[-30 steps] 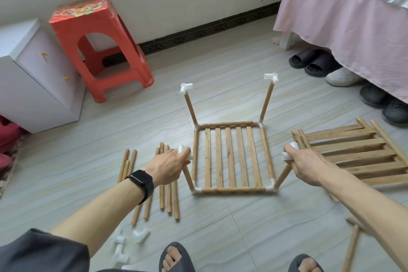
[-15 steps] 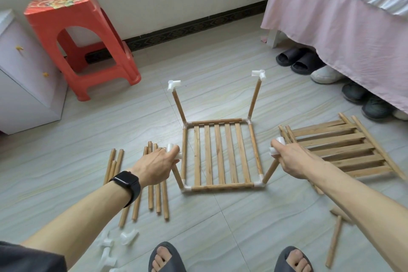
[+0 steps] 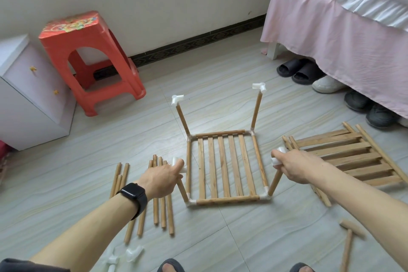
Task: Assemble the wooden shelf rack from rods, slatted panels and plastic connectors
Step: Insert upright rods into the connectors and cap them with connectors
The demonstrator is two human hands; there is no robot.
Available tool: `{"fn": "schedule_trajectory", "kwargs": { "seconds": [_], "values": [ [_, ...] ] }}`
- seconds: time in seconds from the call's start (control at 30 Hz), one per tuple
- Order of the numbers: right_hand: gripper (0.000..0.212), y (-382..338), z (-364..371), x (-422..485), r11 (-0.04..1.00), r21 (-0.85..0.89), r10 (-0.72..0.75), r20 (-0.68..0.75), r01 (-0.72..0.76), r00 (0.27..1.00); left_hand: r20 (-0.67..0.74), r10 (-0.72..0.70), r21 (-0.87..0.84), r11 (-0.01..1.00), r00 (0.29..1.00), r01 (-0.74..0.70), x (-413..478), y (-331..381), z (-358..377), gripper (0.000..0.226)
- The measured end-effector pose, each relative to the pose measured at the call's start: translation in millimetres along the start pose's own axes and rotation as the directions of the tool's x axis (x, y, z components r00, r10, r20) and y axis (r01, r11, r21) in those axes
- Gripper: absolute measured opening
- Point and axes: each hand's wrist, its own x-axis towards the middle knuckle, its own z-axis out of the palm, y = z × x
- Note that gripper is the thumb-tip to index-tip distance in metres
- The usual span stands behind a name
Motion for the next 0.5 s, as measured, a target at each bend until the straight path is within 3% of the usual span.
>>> {"fn": "schedule_trajectory", "kwargs": {
  "seconds": [0.2,0.33,0.4,0.5],
  "values": [
    [0.026,-6,-10,-1,0.985,-0.169,0.034,0.096,-0.018,0.995,0.127,-0.068,0.256,0.966,0.99,0.033,7,17,-43,0.032],
    [0.042,-9,-15,-6,0.996,-0.09,0.021,0.141,-0.008,0.99,0.196,-0.112,0.328,0.944,0.974,0.042,20,39,-79,0.035],
    [0.046,-8,-19,-10,0.999,-0.048,0.019,0.141,-0.013,0.99,0.169,-0.075,0.259,0.966,0.983,0.03,31,49,-100,0.035],
    [0.055,-12,-24,-17,1.0,-0.025,-0.006,0.088,0.008,0.996,0.075,0.027,-0.099,0.995,0.997,-0.019,51,56,-136,0.034]
  ]
}}
